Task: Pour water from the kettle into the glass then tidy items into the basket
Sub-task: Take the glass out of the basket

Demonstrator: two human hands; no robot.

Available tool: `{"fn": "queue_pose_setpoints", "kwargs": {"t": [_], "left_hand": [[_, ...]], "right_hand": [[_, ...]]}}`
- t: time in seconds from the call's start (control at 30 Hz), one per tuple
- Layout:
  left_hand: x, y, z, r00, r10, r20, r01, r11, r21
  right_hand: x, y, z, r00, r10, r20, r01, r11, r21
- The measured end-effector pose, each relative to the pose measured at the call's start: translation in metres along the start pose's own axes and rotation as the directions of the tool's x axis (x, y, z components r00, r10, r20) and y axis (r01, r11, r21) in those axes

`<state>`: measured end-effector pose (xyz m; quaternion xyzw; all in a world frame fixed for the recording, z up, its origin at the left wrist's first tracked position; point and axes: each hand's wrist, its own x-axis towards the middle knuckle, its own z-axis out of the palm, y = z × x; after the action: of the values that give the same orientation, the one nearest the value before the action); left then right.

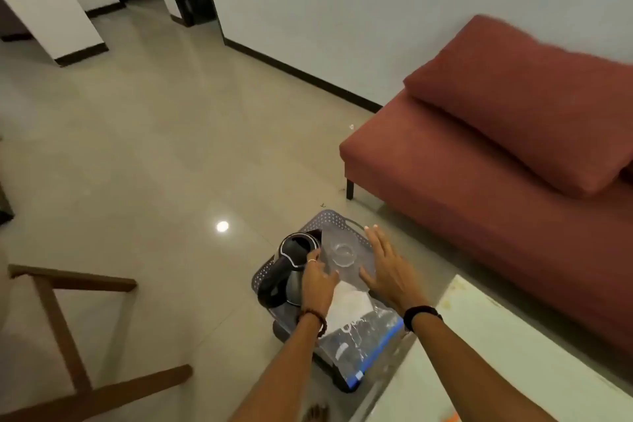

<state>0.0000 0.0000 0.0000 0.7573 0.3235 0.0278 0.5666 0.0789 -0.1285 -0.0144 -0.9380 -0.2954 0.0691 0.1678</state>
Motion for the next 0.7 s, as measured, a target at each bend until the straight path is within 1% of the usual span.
{"fn": "queue_pose_setpoints", "kwargs": {"t": [0.03, 0.07, 0.1, 0.13, 0.17, 0.23, 0.3, 0.4, 0.5, 0.57, 0.63, 0.7], "left_hand": [[0.019, -0.01, 0.006, 0.998, -0.044, 0.038, 0.048, 0.995, -0.092], [0.032, -0.018, 0.012, 0.993, -0.072, 0.098, 0.082, 0.991, -0.104], [0.048, -0.027, 0.02, 0.987, -0.1, 0.124, 0.115, 0.986, -0.12], [0.065, -0.036, 0.03, 0.984, -0.115, 0.132, 0.132, 0.983, -0.128], [0.079, -0.044, 0.041, 0.982, -0.118, 0.147, 0.145, 0.971, -0.192], [0.103, -0.056, 0.064, 0.978, -0.15, 0.148, 0.185, 0.947, -0.264], [0.128, -0.068, 0.088, 0.971, -0.21, 0.117, 0.234, 0.937, -0.258], [0.16, -0.088, 0.112, 0.95, -0.313, 0.003, 0.305, 0.921, -0.244], [0.175, -0.103, 0.127, 0.938, -0.336, -0.091, 0.299, 0.912, -0.28], [0.175, -0.11, 0.13, 0.948, -0.299, -0.111, 0.259, 0.926, -0.275], [0.172, -0.113, 0.133, 0.96, -0.246, -0.131, 0.205, 0.942, -0.267], [0.164, -0.112, 0.134, 0.968, -0.215, -0.134, 0.162, 0.932, -0.325]], "right_hand": [[0.015, 0.001, 0.014, 0.999, 0.02, 0.028, -0.022, 0.999, 0.043], [0.026, 0.004, 0.027, 0.999, 0.038, 0.018, -0.039, 0.996, 0.08], [0.039, 0.008, 0.043, 0.998, 0.058, 0.025, -0.06, 0.993, 0.105], [0.05, 0.013, 0.059, 0.995, 0.092, 0.041, -0.097, 0.987, 0.127], [0.061, 0.019, 0.073, 0.99, 0.136, 0.043, -0.142, 0.977, 0.157], [0.081, 0.033, 0.097, 0.976, 0.216, 0.024, -0.216, 0.951, 0.223], [0.097, 0.046, 0.12, 0.958, 0.287, 0.019, -0.279, 0.911, 0.303], [0.113, 0.059, 0.148, 0.942, 0.332, 0.042, -0.314, 0.833, 0.456], [0.118, 0.066, 0.171, 0.93, 0.365, 0.047, -0.318, 0.732, 0.602], [0.119, 0.069, 0.181, 0.911, 0.413, 0.016, -0.308, 0.654, 0.691], [0.114, 0.071, 0.186, 0.892, 0.452, -0.018, -0.288, 0.598, 0.748], [0.105, 0.07, 0.184, 0.87, 0.49, -0.051, -0.246, 0.522, 0.817]]}}
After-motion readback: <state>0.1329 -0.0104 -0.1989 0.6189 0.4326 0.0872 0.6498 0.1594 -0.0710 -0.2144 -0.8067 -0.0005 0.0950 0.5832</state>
